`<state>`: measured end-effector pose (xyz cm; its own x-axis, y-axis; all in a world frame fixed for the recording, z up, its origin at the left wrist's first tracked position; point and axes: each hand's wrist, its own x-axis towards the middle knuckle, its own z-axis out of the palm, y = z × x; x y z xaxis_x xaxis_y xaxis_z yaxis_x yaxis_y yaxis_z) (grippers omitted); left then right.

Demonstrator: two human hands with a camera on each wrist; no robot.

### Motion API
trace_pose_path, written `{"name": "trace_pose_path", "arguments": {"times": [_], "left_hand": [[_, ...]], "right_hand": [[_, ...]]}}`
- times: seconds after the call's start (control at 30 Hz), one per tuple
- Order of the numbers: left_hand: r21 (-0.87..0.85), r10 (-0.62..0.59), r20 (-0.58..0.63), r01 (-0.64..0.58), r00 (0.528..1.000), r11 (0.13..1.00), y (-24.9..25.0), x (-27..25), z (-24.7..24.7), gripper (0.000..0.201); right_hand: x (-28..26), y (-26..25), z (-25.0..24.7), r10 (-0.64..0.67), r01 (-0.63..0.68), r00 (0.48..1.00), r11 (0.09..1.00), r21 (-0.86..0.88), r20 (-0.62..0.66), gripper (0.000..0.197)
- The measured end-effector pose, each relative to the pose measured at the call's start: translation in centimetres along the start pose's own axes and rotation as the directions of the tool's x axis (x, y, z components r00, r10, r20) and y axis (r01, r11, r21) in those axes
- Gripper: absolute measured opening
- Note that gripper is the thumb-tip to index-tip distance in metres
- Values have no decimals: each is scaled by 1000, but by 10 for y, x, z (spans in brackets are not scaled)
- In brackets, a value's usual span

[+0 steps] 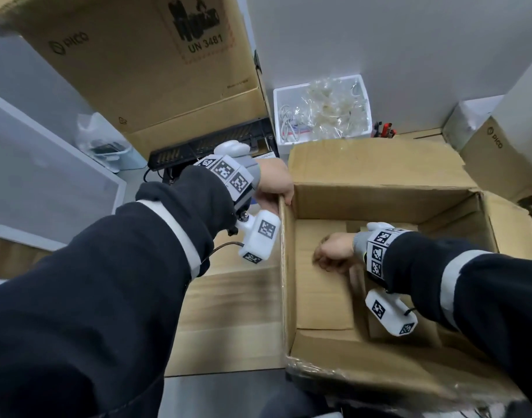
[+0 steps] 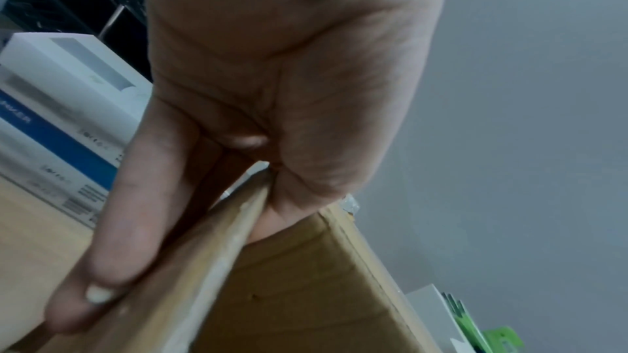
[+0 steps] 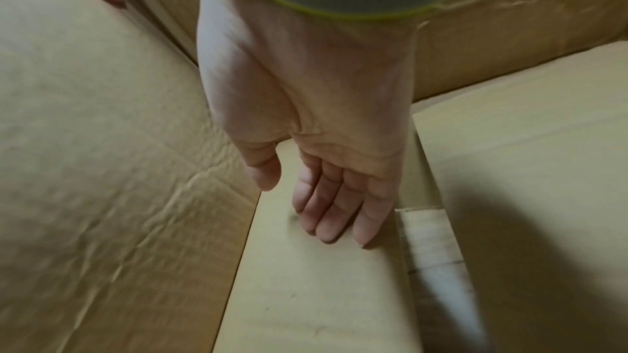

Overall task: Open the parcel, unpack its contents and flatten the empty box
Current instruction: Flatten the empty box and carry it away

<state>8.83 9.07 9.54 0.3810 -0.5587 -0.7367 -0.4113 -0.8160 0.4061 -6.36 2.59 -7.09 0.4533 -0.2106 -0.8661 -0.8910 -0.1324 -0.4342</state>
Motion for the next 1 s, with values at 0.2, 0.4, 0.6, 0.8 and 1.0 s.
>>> {"name": "trace_pose_path", "arguments": {"times": [0.2,0.4,0.6,0.8,1.0], "left_hand": [[-101,-3,65,10,998,995,9,-5,-23,21],[-51,-16,126,23,992,998,17,-12,-26,15],[-137,-83,122,100,989,985,8,-10,-38,29],[-123,-173,106,185,979,975,-2,-14,-53,37],[-144,-227,153,249,962,958,-10,-20,-60,31]], "right_hand": [[-10,4,-10,-21,21,1000,1000,-18,-7,7],[-20,6,-41,93,-95,995,992,-84,-30,30],[-35,13,-64,161,-160,985,987,14,-61,30],[-37,38,-75,132,-236,963,837,-493,-237,28],[-59,9,-59,56,-131,990,725,-677,-131,17]]}}
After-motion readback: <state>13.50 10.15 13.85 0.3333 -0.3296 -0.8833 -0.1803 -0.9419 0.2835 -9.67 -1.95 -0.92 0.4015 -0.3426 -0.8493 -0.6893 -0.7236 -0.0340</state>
